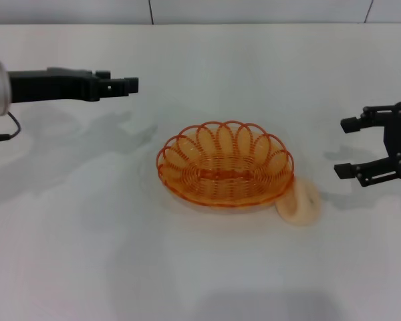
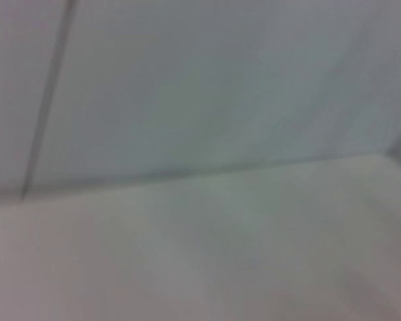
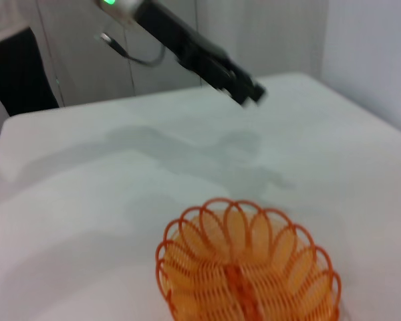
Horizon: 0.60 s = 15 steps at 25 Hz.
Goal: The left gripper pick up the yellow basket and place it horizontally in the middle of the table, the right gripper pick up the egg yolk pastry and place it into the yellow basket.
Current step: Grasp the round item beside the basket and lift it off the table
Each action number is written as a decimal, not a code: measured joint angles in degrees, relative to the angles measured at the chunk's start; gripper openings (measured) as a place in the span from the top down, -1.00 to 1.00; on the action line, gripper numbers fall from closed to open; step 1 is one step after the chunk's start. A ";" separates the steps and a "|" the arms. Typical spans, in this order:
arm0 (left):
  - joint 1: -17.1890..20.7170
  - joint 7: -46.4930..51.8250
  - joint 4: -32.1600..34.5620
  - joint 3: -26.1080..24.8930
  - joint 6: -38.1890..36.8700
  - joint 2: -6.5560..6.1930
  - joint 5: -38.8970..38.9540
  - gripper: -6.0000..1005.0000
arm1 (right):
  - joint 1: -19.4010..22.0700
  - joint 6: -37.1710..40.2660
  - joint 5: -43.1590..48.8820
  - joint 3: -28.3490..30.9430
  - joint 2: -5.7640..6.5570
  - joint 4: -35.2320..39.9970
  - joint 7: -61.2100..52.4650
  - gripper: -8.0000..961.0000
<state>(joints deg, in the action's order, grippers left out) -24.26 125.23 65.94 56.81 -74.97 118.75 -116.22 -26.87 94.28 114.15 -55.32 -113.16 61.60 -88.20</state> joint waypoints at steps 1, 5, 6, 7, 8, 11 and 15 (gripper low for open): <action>1.13 -5.93 -0.53 -0.81 -1.17 -0.19 3.23 -0.40 | -0.06 0.66 1.17 -0.03 -0.08 1.56 -2.45 -0.70; 3.01 -22.41 -4.98 -5.04 -6.16 -1.15 9.98 -0.40 | -0.69 2.58 5.72 -0.31 -0.92 6.59 -10.77 -0.70; 3.18 -24.98 -6.26 -6.35 -7.26 -1.35 10.73 -0.41 | -0.96 3.08 7.36 -0.48 -1.15 7.83 -13.29 -0.70; 3.20 -28.90 -8.47 -8.17 -9.29 -1.65 11.64 -0.41 | -1.37 3.38 8.57 -0.73 -1.28 8.58 -15.22 -0.70; 3.22 -32.98 -10.67 -9.97 -11.34 -1.96 12.25 -0.41 | -1.88 3.72 9.84 -1.11 -1.39 9.25 -17.38 -0.69; 3.36 -43.88 -15.90 -13.19 -18.01 -2.67 12.42 -0.41 | -3.60 4.81 13.34 -2.71 -1.50 10.77 -24.19 -0.69; 3.72 -50.21 -19.14 -13.41 -22.67 -3.84 8.98 -0.41 | -5.68 5.77 17.28 -5.79 -1.79 12.24 -31.02 -0.69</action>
<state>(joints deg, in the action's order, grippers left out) -20.54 75.02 46.80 43.40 -97.64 114.91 -107.25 -32.54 100.04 131.43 -61.12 -114.95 73.84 -119.22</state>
